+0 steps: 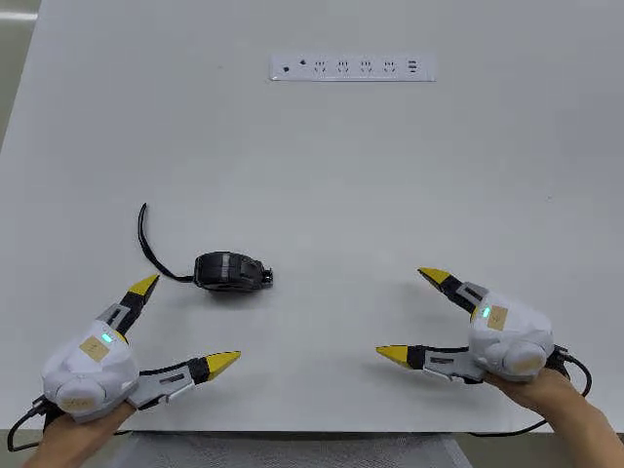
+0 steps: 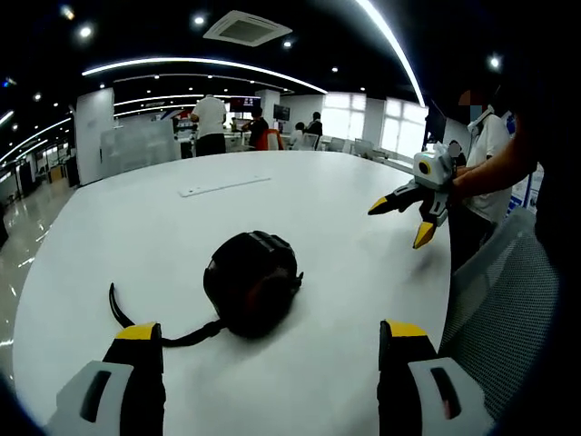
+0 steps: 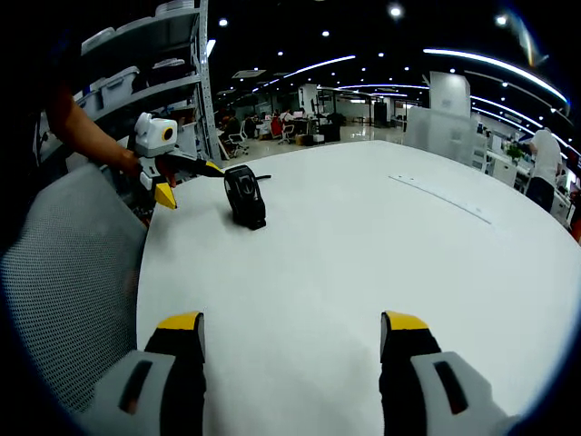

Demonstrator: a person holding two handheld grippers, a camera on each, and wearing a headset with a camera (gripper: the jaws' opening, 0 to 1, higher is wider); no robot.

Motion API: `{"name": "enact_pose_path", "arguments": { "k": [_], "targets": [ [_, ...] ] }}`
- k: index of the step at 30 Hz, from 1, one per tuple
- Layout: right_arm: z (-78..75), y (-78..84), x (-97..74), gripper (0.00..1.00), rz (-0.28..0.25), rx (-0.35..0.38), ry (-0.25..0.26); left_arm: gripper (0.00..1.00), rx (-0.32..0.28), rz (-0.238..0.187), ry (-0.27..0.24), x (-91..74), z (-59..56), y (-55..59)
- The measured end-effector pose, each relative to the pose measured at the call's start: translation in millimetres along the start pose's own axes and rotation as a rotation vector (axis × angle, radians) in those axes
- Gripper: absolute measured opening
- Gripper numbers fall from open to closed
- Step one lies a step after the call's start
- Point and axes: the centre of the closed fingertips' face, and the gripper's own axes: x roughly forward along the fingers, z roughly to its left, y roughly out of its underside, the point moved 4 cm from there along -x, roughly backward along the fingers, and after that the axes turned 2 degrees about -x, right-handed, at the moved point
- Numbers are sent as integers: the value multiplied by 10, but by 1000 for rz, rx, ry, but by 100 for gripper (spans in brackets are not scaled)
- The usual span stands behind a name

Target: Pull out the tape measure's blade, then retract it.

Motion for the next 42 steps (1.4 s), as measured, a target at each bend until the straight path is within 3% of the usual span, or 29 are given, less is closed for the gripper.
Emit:
{"name": "enact_pose_path", "arguments": {
  "k": [6,16,42],
  "targets": [
    [-25,36,-79,88,-30,1,21,100,29,-9,-2,-35,6,12],
    [1,26,-46,93,-40,1,14,100,50,-10,22,-11,4,-8],
    [1,5,-17,93,-37,-10,8,100,71,-21,18,20,57,-78]
  ]
}}
